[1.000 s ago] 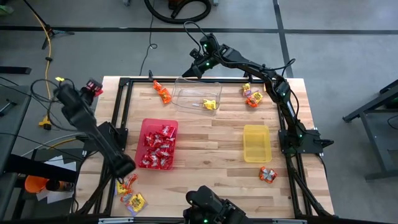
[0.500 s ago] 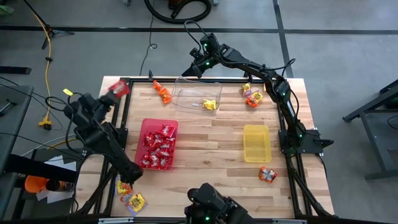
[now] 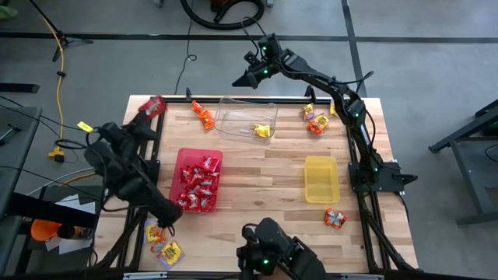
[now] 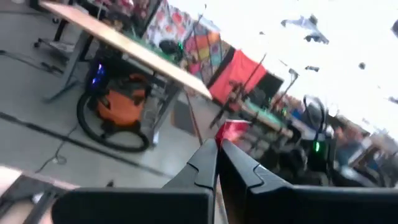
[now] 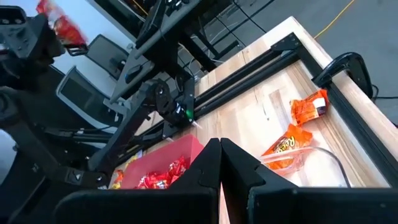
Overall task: Sort candy
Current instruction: Put the red candy into the red bin, then put the orange candy into the yellow bin
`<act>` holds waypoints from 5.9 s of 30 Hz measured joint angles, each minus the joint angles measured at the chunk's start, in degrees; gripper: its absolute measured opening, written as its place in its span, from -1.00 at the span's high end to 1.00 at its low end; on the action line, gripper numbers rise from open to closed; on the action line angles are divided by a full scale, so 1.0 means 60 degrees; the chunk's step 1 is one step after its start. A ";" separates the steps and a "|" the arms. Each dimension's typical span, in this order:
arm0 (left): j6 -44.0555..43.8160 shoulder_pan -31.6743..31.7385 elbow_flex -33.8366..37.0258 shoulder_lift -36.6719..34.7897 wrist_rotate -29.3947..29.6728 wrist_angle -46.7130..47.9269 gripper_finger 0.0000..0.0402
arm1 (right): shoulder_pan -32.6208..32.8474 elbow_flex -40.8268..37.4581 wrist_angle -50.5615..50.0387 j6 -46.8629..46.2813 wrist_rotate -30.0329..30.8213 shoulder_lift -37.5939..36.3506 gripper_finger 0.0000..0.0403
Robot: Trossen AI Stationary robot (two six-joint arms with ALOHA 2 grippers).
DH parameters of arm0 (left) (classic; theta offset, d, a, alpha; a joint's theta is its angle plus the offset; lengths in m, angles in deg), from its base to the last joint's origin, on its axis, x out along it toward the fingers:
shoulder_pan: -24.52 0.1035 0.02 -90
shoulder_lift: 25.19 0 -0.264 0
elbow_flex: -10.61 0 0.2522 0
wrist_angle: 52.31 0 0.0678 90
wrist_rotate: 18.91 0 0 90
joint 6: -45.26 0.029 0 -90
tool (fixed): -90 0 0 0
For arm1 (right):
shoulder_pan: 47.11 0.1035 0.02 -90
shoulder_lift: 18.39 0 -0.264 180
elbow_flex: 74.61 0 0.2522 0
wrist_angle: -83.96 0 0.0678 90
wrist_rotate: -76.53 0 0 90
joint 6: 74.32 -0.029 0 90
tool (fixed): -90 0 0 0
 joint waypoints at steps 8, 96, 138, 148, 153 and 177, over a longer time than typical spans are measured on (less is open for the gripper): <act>-0.2574 -0.0009 0.1491 0.0795 -0.0508 -0.4501 1.00 | 0.0063 0.0001 0.0133 -0.0292 -0.0125 0.0000 1.00; 0.3116 -1.9624 -0.0634 1.1060 1.0110 -0.8243 1.00 | 0.0628 -0.0301 -0.7495 0.6619 0.0339 -0.3917 1.00; 0.0987 -2.2586 0.4587 0.5819 0.9264 -0.2980 0.96 | 0.5766 -0.9766 0.5614 -0.1884 0.7916 -0.8105 1.00; 0.0204 -2.2586 0.4206 0.6807 0.8702 -0.2327 0.40 | 0.5756 -0.9766 0.5598 -0.1475 0.7551 -0.8105 1.00; 0.0201 -2.2586 0.3149 0.7329 0.8699 -0.1591 0.10 | 0.5697 -0.9766 0.5327 -0.1044 0.7228 -0.8301 1.00; 0.0034 -2.2586 0.1545 0.7416 1.1042 -0.2727 -0.08 | 0.8084 -0.9748 -0.3309 -0.4339 0.5802 -0.9519 -0.17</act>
